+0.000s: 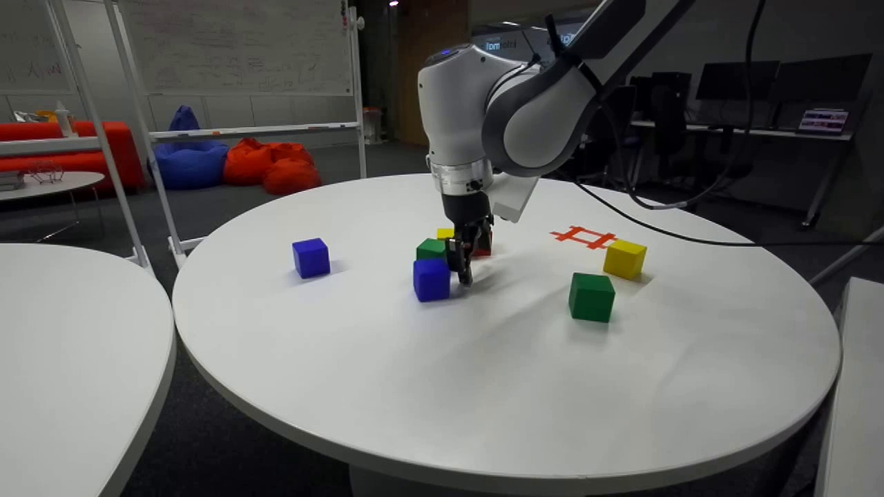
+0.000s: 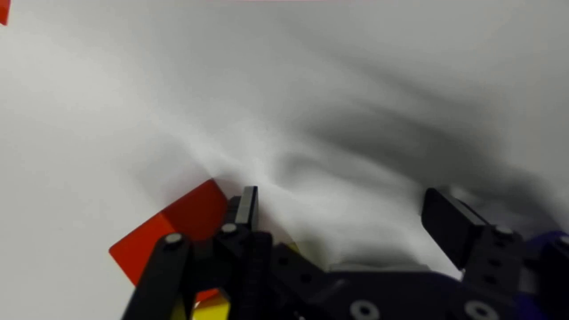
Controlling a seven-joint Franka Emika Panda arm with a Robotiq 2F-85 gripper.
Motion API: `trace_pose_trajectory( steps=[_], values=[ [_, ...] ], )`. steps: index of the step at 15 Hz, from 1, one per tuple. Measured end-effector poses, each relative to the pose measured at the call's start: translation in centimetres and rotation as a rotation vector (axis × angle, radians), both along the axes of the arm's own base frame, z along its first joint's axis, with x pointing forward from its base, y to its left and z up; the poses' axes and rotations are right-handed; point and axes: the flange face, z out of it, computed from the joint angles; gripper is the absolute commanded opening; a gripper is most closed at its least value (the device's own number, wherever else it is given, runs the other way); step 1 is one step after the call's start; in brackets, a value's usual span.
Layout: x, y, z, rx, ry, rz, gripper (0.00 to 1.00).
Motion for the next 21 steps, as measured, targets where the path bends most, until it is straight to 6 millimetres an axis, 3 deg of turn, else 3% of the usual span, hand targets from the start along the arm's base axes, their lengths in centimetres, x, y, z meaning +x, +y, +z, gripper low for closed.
trace_pose_trajectory(
  steps=[4, 8, 19, 20, 21],
  values=[
    [0.2, 0.7, 0.7, -0.002, -0.167, -0.059, 1.0],
    [-1.1, 1.6, 0.8, -0.027, -0.274, -0.085, 1.0],
    [-2.2, 1.7, 1.2, -0.041, -0.306, -0.102, 1.0],
    [-2.2, 1.8, 1.1, -0.039, -0.304, -0.102, 0.75],
    [-2.2, 1.9, 1.1, -0.036, -0.302, -0.102, 0.74]
  ],
)
